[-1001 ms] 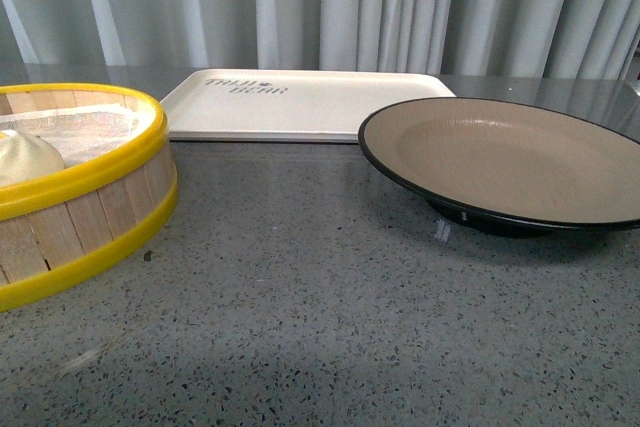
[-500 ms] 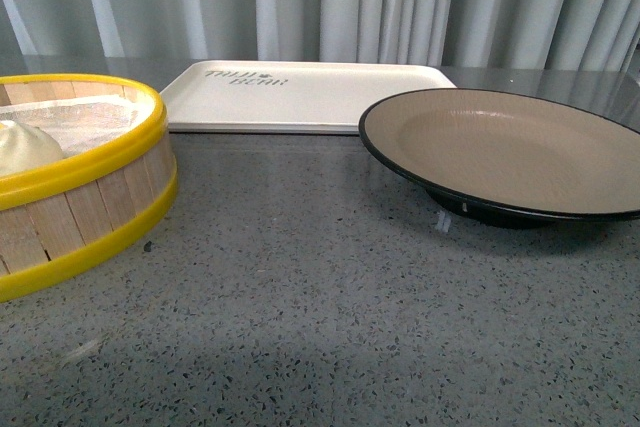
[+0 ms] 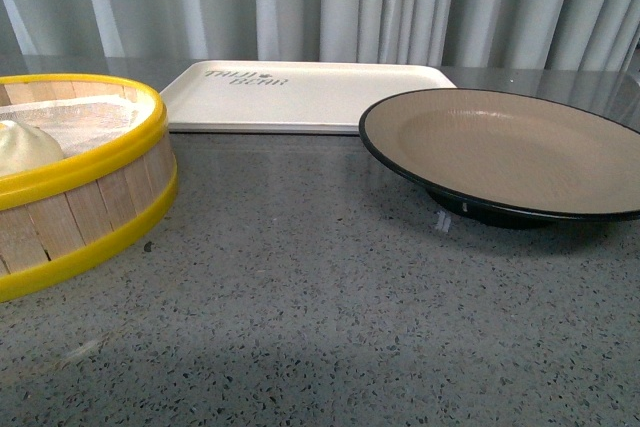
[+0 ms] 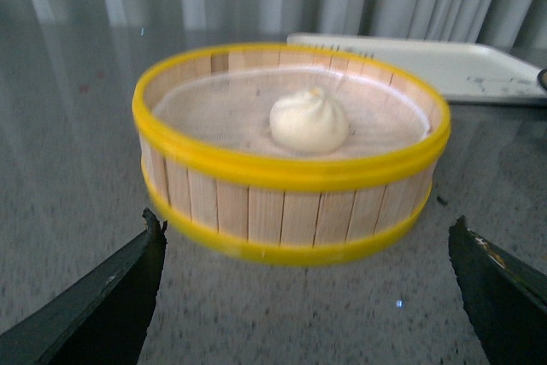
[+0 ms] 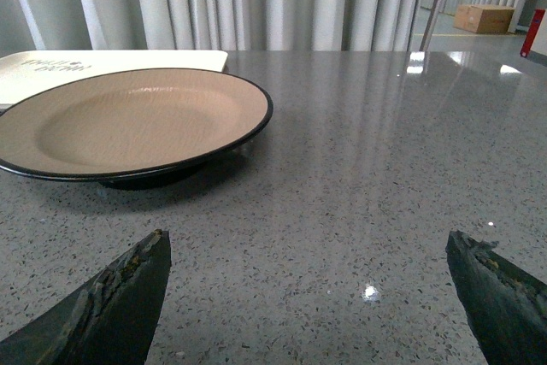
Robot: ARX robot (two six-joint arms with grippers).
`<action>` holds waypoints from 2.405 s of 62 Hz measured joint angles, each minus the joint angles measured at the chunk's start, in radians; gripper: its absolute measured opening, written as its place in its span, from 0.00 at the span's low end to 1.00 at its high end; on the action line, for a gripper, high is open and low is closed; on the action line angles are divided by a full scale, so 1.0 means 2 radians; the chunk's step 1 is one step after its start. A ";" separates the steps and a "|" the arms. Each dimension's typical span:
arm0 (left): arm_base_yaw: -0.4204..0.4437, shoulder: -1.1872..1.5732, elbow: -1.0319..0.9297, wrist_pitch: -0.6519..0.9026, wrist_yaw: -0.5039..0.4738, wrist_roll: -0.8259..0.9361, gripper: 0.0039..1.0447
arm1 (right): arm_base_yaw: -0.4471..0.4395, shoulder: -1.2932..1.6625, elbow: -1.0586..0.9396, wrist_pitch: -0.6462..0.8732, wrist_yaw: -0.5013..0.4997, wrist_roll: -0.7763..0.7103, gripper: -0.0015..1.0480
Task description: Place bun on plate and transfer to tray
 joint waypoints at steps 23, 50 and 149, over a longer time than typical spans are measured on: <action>0.128 0.316 0.208 0.090 0.072 -0.051 0.94 | 0.000 0.000 0.000 0.000 0.000 0.000 0.92; -0.026 0.613 0.422 0.036 0.034 0.014 0.94 | 0.000 0.000 0.000 0.000 0.000 0.000 0.92; -0.015 0.657 0.451 -0.065 0.028 0.103 0.94 | 0.000 0.000 0.000 0.000 0.000 0.000 0.92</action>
